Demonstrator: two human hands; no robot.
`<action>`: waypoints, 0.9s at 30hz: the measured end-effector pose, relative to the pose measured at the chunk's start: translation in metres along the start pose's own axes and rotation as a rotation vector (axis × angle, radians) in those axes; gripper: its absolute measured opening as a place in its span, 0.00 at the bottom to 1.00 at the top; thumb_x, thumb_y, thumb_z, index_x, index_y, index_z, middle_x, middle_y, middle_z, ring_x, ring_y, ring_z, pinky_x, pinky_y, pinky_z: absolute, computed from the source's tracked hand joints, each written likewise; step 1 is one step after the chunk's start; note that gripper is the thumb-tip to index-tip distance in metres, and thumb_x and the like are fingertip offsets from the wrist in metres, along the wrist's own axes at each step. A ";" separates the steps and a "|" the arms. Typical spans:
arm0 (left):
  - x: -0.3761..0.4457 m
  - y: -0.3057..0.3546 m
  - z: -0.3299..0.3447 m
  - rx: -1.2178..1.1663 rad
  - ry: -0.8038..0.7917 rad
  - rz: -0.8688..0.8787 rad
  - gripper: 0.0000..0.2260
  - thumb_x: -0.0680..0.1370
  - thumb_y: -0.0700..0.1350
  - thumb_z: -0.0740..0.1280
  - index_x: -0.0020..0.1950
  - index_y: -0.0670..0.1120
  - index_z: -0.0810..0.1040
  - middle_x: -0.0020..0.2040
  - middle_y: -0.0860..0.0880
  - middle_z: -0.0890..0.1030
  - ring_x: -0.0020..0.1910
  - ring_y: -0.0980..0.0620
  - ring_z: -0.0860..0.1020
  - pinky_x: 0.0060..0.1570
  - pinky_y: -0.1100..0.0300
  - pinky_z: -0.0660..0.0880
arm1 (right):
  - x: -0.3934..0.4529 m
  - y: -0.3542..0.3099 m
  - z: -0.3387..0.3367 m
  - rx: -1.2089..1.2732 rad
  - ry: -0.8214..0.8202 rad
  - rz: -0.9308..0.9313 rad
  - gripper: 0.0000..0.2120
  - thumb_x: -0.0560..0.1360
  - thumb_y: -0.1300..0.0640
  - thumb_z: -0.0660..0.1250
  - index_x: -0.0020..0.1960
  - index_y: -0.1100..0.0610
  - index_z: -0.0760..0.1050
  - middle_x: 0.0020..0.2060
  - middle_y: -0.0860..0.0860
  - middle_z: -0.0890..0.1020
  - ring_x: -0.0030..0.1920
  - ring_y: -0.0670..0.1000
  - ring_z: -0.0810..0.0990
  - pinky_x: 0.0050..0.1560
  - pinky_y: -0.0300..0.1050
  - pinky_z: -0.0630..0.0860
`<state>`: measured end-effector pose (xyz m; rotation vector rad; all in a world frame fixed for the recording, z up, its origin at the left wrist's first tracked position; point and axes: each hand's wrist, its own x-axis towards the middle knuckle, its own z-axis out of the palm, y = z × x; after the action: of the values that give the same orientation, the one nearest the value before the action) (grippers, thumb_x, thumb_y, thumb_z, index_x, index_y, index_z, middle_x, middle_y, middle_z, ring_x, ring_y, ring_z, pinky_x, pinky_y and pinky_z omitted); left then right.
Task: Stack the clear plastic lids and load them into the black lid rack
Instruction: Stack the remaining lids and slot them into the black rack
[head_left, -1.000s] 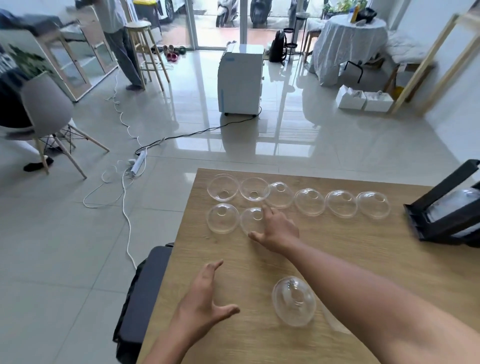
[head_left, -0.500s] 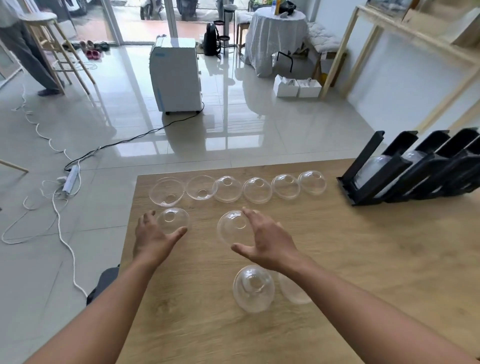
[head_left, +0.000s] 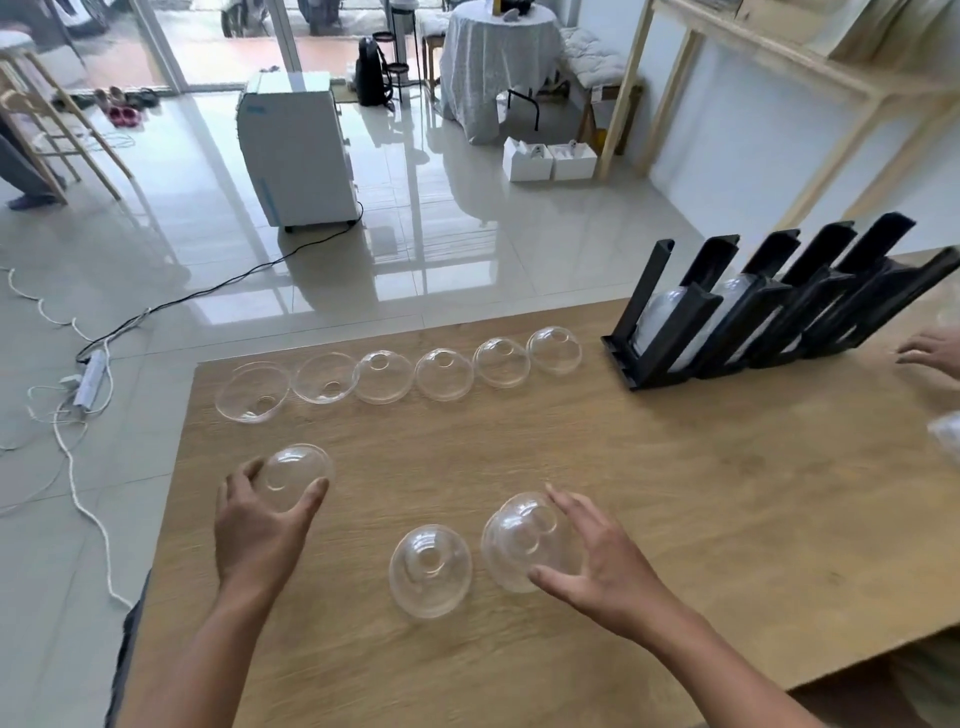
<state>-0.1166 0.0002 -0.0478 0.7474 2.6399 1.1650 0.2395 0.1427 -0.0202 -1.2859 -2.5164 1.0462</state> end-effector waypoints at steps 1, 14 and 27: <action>-0.016 0.008 0.000 -0.029 -0.020 0.024 0.36 0.69 0.55 0.81 0.70 0.43 0.71 0.65 0.43 0.77 0.65 0.44 0.75 0.66 0.48 0.72 | -0.002 0.005 0.004 0.018 -0.001 -0.002 0.47 0.70 0.36 0.75 0.82 0.41 0.56 0.74 0.36 0.64 0.76 0.42 0.62 0.78 0.49 0.61; -0.138 0.044 0.044 -0.061 -0.316 0.319 0.36 0.66 0.55 0.82 0.70 0.49 0.73 0.64 0.57 0.76 0.65 0.61 0.73 0.66 0.73 0.64 | 0.007 0.029 0.042 -0.029 -0.046 -0.090 0.45 0.67 0.30 0.68 0.80 0.34 0.53 0.71 0.31 0.60 0.71 0.41 0.63 0.70 0.45 0.61; -0.146 0.035 0.055 0.082 -0.320 0.273 0.39 0.66 0.55 0.81 0.73 0.48 0.71 0.69 0.54 0.74 0.67 0.53 0.73 0.66 0.62 0.69 | 0.002 0.045 0.060 -0.056 0.008 -0.112 0.47 0.71 0.30 0.65 0.82 0.35 0.45 0.77 0.32 0.56 0.73 0.37 0.57 0.65 0.44 0.57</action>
<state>0.0407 -0.0173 -0.0678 1.2281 2.3823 0.9048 0.2437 0.1307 -0.0940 -1.1443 -2.5948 0.9520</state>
